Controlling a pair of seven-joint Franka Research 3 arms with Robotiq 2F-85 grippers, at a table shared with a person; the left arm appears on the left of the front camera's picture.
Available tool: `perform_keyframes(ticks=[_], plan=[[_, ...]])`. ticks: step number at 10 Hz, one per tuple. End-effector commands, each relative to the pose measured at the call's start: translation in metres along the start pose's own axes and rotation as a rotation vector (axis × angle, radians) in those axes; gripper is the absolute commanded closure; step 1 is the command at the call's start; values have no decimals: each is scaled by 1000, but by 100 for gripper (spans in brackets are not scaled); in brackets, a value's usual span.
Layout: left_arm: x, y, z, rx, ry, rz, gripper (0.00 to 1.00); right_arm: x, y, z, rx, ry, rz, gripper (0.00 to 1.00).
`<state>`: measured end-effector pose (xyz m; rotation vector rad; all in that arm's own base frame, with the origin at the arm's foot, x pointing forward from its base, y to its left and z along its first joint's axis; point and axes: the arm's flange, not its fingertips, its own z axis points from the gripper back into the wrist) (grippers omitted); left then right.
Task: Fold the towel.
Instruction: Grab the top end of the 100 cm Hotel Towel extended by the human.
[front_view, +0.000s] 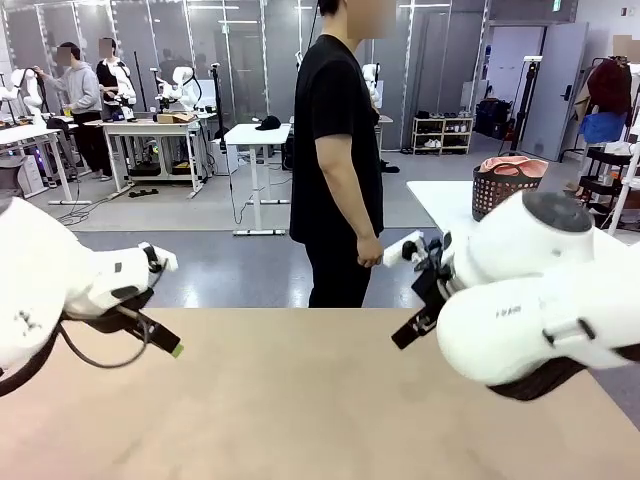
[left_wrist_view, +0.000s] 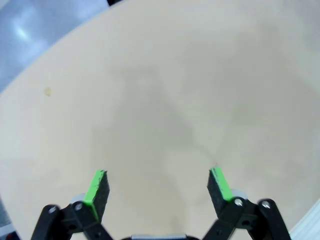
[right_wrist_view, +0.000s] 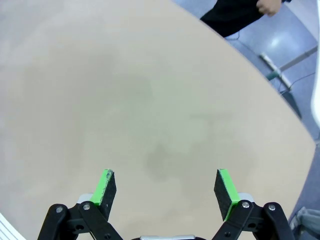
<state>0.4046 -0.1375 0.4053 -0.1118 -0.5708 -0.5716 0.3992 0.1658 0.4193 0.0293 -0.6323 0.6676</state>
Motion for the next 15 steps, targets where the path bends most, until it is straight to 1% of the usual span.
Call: perform_keyframes(ticks=[1, 2, 3, 4, 5, 6, 7, 8, 9, 10, 12, 13, 14, 15], plan=[[7, 30, 39, -113, -52, 31, 0, 17, -17, 43, 77, -24, 31, 0], [9, 39, 61, -179, -115, 71, 0, 21, -26, 69, 151, -71, -7, 0], [8, 47, 83, -280, -168, 113, 0, 19, -36, 96, 259, -108, -72, 0], [-1, 56, 112, -363, -272, 145, 0, 6, -49, 120, 340, -108, -137, 0], [-16, 65, 137, -420, -330, 244, 0, -14, -67, 139, 391, -157, -203, 0], [-40, 73, 161, -477, -368, 283, 0, -40, -81, 157, 506, -223, -217, 0], [-64, 79, 177, -537, -428, 319, 0, -63, -93, 172, 608, -301, -255, 0], [-90, 83, 191, -562, -469, 359, 0, -87, -104, 182, 675, -318, -314, 0], [-117, 85, 204, -551, -493, 410, 0, -112, -114, 192, 717, -353, -357, 0], [-149, 89, 217, -521, -522, 492, 0, -141, -126, 202, 722, -409, -423, 0], [-194, 88, 226, -478, -552, 615, 0, -189, -142, 208, 719, -469, -538, 0], [-208, 85, 226, -473, -547, 662, 0, -208, -148, 210, 711, -503, -585, 0], [-217, 82, 224, -475, -537, 704, 0, -222, -151, 208, 710, -502, -624, 0], [-222, 80, 223, -462, -552, 725, 0, -228, -154, 207, 716, -516, -635, 0]])
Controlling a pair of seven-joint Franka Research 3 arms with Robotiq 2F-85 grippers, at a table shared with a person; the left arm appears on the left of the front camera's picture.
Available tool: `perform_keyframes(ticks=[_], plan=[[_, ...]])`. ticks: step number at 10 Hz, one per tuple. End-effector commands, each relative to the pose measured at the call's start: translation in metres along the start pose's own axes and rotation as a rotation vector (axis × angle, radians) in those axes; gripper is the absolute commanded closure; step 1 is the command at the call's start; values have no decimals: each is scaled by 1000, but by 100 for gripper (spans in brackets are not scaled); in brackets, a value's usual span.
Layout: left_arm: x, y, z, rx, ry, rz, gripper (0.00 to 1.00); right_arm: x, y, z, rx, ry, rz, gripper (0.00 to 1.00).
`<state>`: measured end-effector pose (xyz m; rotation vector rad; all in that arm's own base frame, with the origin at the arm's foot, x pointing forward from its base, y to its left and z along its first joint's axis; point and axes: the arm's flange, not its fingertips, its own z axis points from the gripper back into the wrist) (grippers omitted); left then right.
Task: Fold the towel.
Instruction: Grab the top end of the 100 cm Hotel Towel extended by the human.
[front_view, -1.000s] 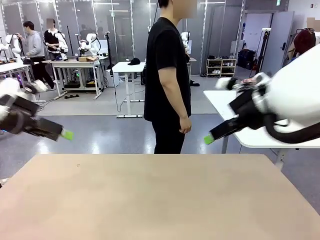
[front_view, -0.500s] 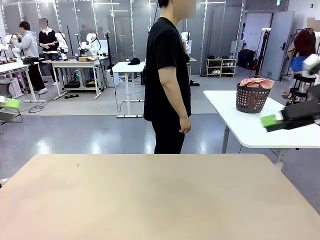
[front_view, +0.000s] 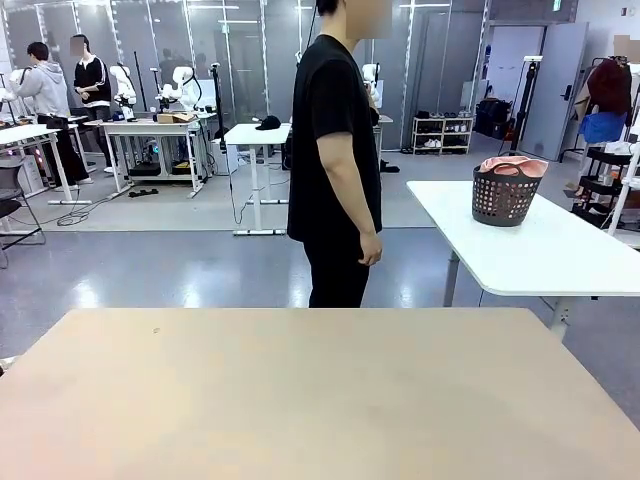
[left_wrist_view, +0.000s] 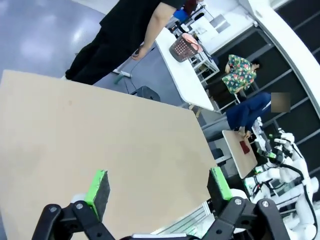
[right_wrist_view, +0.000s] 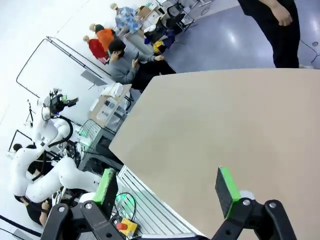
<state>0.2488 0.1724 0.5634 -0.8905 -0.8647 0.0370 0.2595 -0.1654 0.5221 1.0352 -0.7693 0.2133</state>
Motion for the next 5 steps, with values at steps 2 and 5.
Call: perform_keyframes(ticks=[2, 5], plan=[[-131, -10, -34, 11, -24, 36, 0, -44, 3, -27, 25, -10, 25, 0], [-135, -12, -38, 15, -32, 56, 0, -46, 6, -22, 22, -11, 20, 0]])
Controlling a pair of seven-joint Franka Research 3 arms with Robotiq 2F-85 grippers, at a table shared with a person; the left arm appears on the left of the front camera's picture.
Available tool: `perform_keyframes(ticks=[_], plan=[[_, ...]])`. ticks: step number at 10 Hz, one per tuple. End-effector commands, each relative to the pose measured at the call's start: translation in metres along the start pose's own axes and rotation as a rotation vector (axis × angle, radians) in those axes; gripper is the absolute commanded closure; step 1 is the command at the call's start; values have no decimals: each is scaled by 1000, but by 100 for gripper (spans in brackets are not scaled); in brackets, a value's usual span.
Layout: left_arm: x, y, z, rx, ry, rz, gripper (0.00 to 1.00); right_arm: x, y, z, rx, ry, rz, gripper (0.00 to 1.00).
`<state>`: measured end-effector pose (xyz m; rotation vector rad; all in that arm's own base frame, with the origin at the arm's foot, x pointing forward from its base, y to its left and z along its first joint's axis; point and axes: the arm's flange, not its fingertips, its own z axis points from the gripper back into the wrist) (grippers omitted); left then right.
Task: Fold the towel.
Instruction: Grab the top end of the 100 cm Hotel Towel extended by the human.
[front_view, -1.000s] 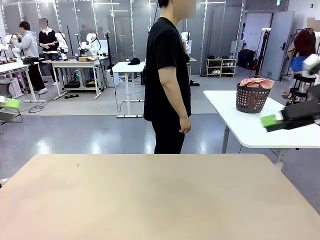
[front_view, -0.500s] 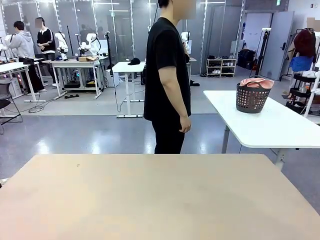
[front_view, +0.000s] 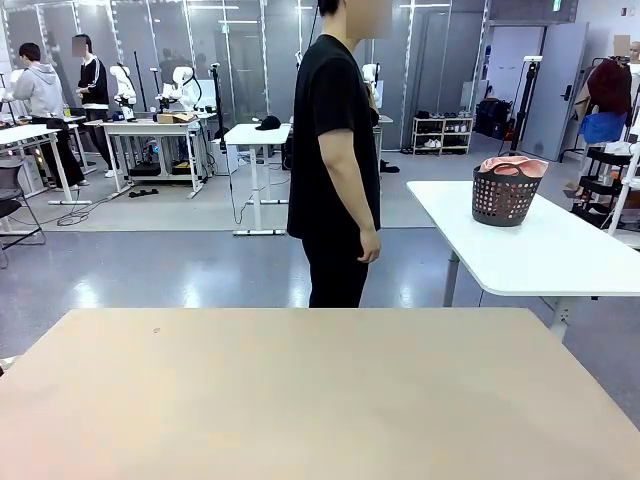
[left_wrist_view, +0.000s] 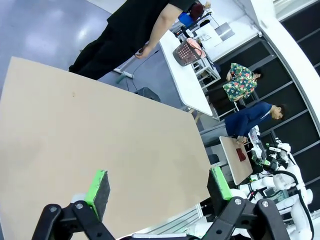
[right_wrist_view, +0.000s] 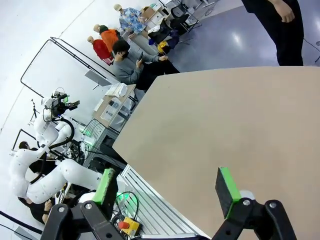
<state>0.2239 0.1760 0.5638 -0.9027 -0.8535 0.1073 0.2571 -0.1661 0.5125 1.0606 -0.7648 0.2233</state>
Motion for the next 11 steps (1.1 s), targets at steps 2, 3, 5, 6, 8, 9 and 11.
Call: perform_keyframes(ticks=[2, 3, 5, 6, 8, 9, 11], plan=[[2, 3, 1, -2, 0, -10, 0, 0, -2, 1, -1, -5, 0, 0], [2, 3, 1, -2, 0, -10, 0, 0, -2, 1, -1, -5, 0, 0], [2, 3, 1, -2, 0, -10, 0, 0, -2, 1, -1, -5, 0, 0], [2, 3, 1, -2, 0, -10, 0, 0, -2, 1, -1, -5, 0, 0], [2, 3, 1, -2, 0, -10, 0, 0, -2, 1, -1, -5, 0, 0], [2, 3, 1, -2, 0, -10, 0, 0, -2, 1, -1, -5, 0, 0], [2, 3, 1, -2, 0, -10, 0, 0, -2, 1, -1, -5, 0, 0]])
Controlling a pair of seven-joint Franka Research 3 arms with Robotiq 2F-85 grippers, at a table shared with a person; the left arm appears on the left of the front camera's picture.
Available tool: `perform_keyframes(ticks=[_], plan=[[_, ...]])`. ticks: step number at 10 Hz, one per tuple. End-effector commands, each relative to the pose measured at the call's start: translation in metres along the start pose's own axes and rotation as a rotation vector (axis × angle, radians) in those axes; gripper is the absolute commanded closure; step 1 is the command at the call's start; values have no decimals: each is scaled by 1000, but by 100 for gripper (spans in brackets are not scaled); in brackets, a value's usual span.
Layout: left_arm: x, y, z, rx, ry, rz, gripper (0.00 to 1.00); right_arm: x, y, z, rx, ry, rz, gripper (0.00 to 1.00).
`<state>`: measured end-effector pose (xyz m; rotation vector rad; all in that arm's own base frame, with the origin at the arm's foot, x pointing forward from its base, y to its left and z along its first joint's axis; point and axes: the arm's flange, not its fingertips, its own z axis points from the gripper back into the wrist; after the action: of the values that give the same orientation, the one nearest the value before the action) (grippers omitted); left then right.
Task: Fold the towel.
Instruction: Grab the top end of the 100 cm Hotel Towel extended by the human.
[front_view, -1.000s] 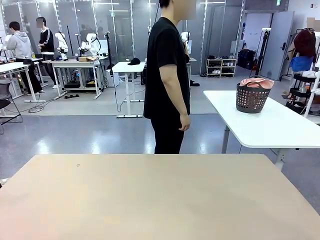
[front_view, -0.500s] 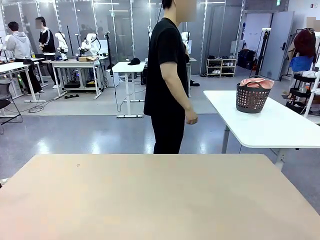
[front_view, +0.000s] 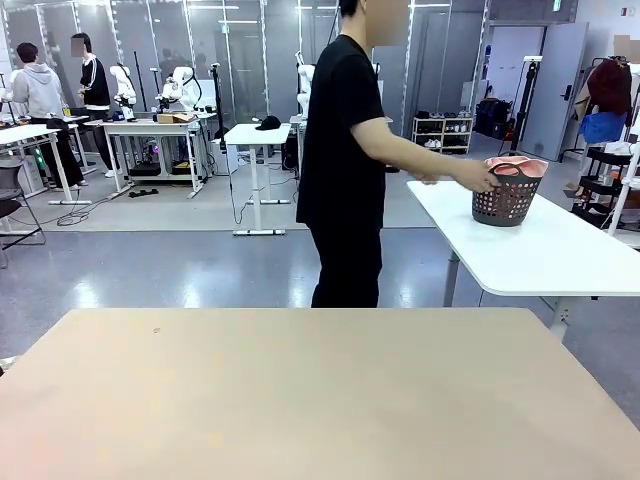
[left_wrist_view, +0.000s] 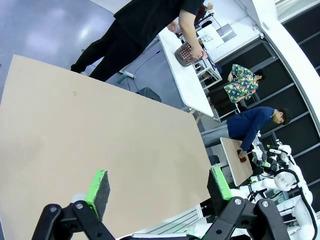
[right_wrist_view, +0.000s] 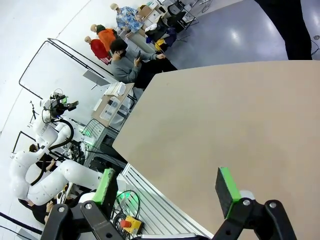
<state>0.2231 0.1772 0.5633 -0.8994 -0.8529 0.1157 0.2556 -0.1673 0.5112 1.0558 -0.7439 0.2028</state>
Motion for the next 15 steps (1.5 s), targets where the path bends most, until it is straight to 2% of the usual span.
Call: perform_keyframes(ticks=[1, 15], plan=[[2, 2, 0, -8, 3, -15, 0, 2, -1, -1, 12, -14, 24, 0], [2, 2, 0, -8, 3, -15, 0, 2, -1, -1, 12, -14, 24, 0]])
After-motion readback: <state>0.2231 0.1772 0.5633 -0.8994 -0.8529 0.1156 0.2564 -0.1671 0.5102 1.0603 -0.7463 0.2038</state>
